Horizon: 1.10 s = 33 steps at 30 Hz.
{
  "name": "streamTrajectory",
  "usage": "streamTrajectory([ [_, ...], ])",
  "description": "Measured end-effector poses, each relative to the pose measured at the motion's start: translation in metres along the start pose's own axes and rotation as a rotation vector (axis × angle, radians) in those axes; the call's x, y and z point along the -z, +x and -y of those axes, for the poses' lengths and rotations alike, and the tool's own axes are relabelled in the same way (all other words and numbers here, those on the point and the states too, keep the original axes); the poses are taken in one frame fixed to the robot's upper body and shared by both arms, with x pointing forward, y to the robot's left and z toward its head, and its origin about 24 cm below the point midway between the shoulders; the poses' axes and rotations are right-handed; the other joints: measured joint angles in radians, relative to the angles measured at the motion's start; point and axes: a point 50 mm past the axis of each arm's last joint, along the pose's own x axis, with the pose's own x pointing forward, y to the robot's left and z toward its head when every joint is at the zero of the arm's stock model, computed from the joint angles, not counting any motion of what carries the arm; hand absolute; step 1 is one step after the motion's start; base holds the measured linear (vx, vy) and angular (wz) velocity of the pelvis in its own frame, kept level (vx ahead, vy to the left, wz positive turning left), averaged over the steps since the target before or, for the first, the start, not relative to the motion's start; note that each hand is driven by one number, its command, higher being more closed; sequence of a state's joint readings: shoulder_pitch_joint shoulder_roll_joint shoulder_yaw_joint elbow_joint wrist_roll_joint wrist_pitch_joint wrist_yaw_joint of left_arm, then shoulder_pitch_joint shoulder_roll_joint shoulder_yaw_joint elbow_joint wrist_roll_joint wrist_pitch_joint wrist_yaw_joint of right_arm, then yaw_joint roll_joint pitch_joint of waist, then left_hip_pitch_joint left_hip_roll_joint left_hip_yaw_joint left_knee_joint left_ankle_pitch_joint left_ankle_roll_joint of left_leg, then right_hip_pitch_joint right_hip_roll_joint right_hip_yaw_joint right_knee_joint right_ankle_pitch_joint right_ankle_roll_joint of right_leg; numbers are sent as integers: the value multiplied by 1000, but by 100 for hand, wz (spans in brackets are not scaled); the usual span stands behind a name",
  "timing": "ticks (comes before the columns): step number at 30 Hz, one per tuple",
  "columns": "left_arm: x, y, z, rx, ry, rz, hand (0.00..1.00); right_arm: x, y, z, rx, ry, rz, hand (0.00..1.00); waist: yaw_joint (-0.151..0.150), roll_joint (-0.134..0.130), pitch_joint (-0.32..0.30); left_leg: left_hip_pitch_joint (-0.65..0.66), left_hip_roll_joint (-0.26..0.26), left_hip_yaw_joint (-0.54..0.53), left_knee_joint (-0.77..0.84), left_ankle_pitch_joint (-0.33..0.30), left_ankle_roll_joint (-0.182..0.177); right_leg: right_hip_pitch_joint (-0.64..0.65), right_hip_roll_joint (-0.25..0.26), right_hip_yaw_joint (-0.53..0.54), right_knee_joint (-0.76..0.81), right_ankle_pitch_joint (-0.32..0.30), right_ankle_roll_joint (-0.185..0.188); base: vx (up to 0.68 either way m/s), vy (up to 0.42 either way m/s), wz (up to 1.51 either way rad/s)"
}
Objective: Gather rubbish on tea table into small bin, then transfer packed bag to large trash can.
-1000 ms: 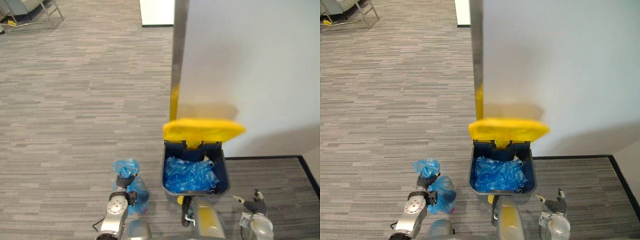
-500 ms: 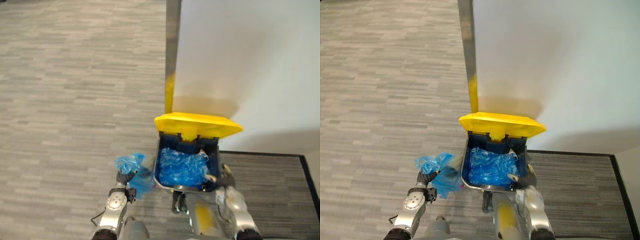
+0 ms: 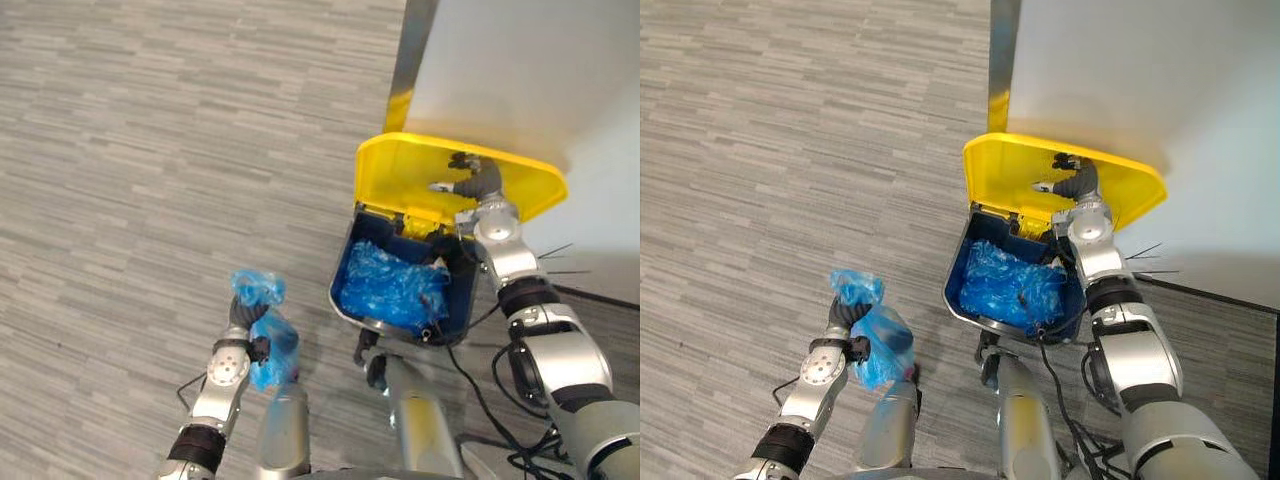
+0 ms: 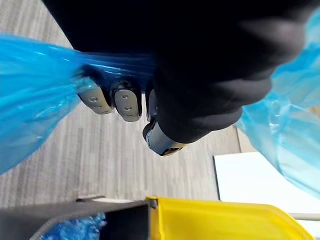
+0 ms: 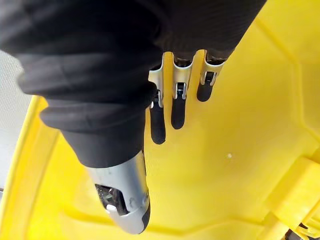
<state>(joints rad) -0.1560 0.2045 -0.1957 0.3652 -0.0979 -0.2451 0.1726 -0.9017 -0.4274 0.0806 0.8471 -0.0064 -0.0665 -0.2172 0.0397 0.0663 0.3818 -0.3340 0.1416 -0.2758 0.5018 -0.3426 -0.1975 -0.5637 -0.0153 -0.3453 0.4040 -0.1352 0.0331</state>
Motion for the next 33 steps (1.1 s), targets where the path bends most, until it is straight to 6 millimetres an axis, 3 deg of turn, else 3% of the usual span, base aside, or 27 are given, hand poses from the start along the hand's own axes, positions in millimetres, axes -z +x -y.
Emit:
streamTrajectory([
  [4, -34, 13, 19, 98, -27, 136, 100, -16, 7, 5, -3, -17, 44, 0, -22, 2, 27, -18, -9, -17, 57, -2, -7, -3, 12, 3, -25, 1, 1, -75, -62, 12],
  [6, -64, 18, 41, 194, -47, 253, 100, -19, 7, 6, -10, -33, 61, 0, -30, 6, 44, -34, -4, 8, 84, -25, 31, -4, 17, -4, -12, 4, 5, -69, -1, -1],
  [7, -74, 18, 48, 231, -49, 289, 100, -20, 8, 9, -4, -39, 64, 0, -33, 4, 53, -34, -5, 8, 81, -24, 30, -5, 16, 6, -7, 5, 8, -93, -43, 27],
  [8, -91, 16, 62, 305, -63, 359, 100, -21, 8, 14, 6, -45, 67, 0, -41, 2, 60, -32, -16, 8, 67, -15, 14, -11, 15, 26, -10, 5, 8, -83, -51, 24],
  [12, -130, 3, 90, 455, -122, 532, 100, -29, 11, 12, -16, -44, 88, 0, -49, 1, 63, -34, -19, 5, 72, -17, 19, -19, 21, 40, -13, 7, 10, -74, -49, -6],
  [13, -153, 3, 105, 520, -128, 618, 100, -31, 12, 13, -25, -32, 90, 0, -59, 0, 64, -34, -19, 3, 42, -16, 17, -19, 21, 51, -24, 17, 29, -58, -92, 15],
  [18, -189, 0, 119, 568, -172, 753, 100, -40, 11, 5, -74, -47, 135, 0, -80, -12, 81, -15, -35, 9, 74, -19, 21, -18, 40, 75, -21, 39, 7, -23, -62, -12],
  [22, -191, 4, 130, 573, -145, 753, 100, -45, 10, 9, -71, -47, 158, 0, -94, -15, 100, 5, -20, 40, 37, -18, 19, -20, 47, 101, -21, 40, 9, -40, -72, -14],
  [25, -174, 25, 135, 532, -32, 658, 100, -52, 8, 3, -99, -63, 195, 0, -94, -28, 109, 13, -15, 46, 14, -17, 20, -21, 57, 96, -42, 36, 18, -21, -75, -21],
  [26, -169, 32, 137, 520, 4, 625, 100, -58, 8, 3, -105, -61, 223, 0, -82, -27, 114, 10, 5, 52, -9, -15, 15, -66, 60, 131, 56, 42, -7, 31, -157, 35],
  [27, -165, 41, 137, 507, 46, 597, 100, -63, 8, 4, -106, -61, 251, 0, -118, -49, 124, -2, -14, 62, 9, -5, -7, -78, 64, 273, 117, 26, -73, 49, -171, 37],
  [28, -164, 46, 135, 484, 54, 580, 100, -69, 8, 3, -110, -61, 270, 0, -118, -47, 129, -16, -12, 60, 25, -4, -20, -88, 66, 269, 112, 29, -67, 77, -157, 25],
  [29, -159, 57, 133, 447, 90, 537, 100, -74, 7, 0, -123, -64, 298, 0, -105, -49, 130, -21, -4, 68, 51, -5, -16, -100, 79, 264, 82, 46, -50, 84, -93, -22],
  [30, -152, 67, 130, 417, 136, 488, 100, -74, 6, -3, -132, -66, 300, 0, -114, -49, 135, -9, -1, 82, 52, -16, -7, -105, 84, 252, 68, 54, -45, 81, -70, -13],
  [33, -134, 81, 126, 380, 207, 381, 100, -77, 6, -9, -148, -67, 309, 0, -128, -56, 142, 2, 0, 105, 24, -29, -11, -108, 85, 254, 43, 72, -57, 20, -12, 1],
])
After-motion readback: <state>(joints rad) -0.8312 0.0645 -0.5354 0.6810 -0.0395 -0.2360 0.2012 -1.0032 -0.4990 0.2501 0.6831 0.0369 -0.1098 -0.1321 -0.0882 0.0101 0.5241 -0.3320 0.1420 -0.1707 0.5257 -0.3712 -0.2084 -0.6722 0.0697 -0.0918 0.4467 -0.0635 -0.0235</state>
